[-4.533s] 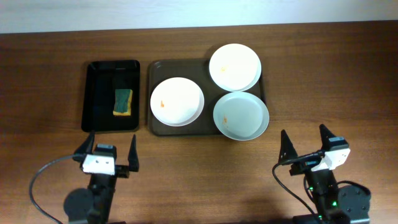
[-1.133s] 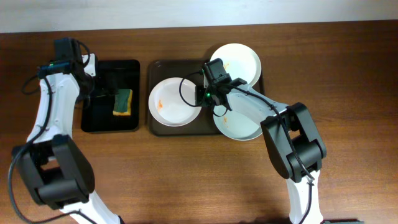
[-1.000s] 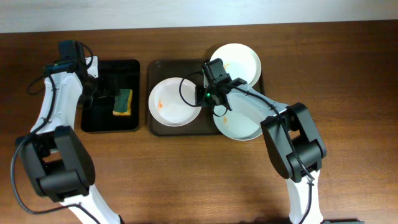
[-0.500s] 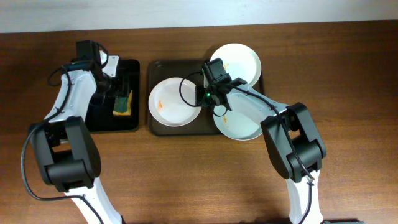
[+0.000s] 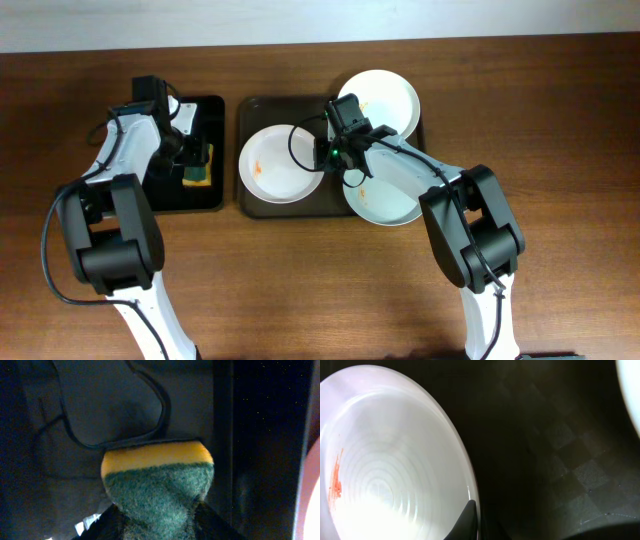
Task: Clean dirty plates on tray and stack at the side
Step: 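Grasp the green-yellow sponge with the left gripper and carry it to the pink plate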
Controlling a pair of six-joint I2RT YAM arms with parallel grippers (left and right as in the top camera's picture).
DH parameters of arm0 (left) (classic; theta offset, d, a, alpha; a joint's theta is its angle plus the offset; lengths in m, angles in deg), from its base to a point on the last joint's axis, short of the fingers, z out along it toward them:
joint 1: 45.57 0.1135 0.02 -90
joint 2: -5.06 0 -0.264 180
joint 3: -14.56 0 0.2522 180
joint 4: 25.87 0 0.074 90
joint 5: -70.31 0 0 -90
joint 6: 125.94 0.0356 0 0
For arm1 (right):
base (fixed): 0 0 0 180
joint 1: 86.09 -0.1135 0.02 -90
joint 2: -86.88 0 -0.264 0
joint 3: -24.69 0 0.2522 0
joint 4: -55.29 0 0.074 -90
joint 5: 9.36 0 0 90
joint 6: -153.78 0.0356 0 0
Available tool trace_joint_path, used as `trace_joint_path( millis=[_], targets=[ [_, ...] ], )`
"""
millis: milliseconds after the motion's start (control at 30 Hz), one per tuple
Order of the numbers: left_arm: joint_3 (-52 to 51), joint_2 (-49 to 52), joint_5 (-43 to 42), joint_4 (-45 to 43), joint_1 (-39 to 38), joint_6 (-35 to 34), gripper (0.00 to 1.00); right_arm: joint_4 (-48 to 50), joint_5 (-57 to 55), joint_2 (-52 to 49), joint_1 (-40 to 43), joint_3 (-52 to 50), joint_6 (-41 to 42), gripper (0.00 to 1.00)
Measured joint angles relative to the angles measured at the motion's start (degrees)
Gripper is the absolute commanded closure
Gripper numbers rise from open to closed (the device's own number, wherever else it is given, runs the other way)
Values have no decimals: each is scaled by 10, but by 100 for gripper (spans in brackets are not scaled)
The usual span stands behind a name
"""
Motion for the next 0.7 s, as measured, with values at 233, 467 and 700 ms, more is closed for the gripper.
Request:
trace_joint_path(
  millis=[233,467,700],
  targets=[
    [0,3,-4,5,-4,0,99,-2,0,0,0,0,0,96],
    [35,9,-6,90,-4,-7,99,-7,0,0,0,2,0,93],
    [159,14,-7,171,-4,-9,99,-10,11,0,0,2,0,91]
  ],
)
